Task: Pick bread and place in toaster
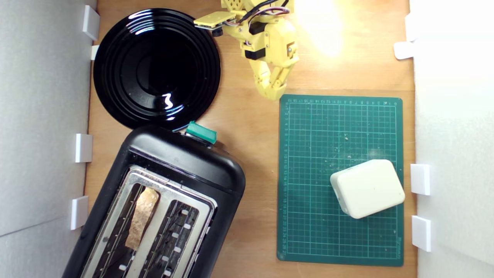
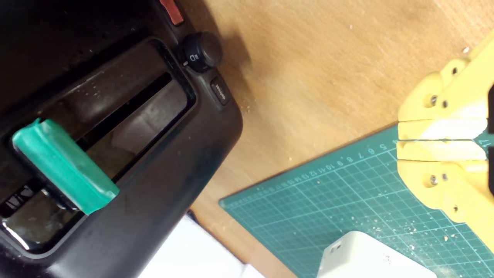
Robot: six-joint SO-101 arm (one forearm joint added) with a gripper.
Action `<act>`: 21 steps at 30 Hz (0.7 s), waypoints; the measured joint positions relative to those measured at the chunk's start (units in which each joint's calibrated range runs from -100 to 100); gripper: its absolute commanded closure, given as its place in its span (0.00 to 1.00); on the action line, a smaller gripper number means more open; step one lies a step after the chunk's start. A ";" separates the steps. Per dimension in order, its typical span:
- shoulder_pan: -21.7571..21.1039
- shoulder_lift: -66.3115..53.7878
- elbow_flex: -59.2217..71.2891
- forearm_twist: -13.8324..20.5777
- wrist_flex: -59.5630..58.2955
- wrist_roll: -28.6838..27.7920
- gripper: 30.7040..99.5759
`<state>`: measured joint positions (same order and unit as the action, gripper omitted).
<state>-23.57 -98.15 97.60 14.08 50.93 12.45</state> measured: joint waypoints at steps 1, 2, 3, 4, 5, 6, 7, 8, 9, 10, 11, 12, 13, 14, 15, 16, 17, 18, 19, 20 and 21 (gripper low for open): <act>0.00 1.01 0.00 -0.27 0.00 0.31 0.90; 0.00 0.67 0.09 -0.44 0.00 0.47 0.90; 0.00 0.17 0.09 -0.62 0.00 0.52 0.90; 0.00 -0.42 0.18 -0.62 0.00 0.57 0.91; 0.00 0.34 0.18 -0.62 0.00 0.57 0.93; 0.00 0.42 0.18 -0.71 0.00 0.57 0.95; 0.00 0.25 0.18 -0.98 0.00 0.67 0.95; 0.09 -0.25 0.28 -1.42 0.00 0.78 0.95; 0.00 0.25 0.37 -1.87 0.08 0.83 0.95; 0.00 0.25 0.37 -2.04 0.42 0.88 0.95; 0.00 0.25 0.37 -2.04 0.93 0.88 0.95; 0.00 0.17 0.37 -2.04 1.27 0.88 0.95; 0.00 0.17 0.37 -2.13 2.03 0.88 0.95; 0.00 0.25 0.46 -2.22 2.37 0.88 0.95; 0.00 0.17 0.46 -2.31 3.05 0.88 0.95; 0.00 0.25 0.46 -2.40 3.64 0.88 0.95; 0.00 0.25 0.46 -2.40 4.49 0.88 0.96; 0.00 0.25 0.46 -2.40 5.17 0.88 0.95; 0.00 0.25 0.46 -2.40 5.59 0.88 0.95; 0.00 0.25 0.46 -2.40 5.85 0.88 0.95; 0.00 0.25 0.46 -2.40 6.02 0.78 0.95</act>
<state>-23.57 -97.90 98.06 11.68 56.95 13.22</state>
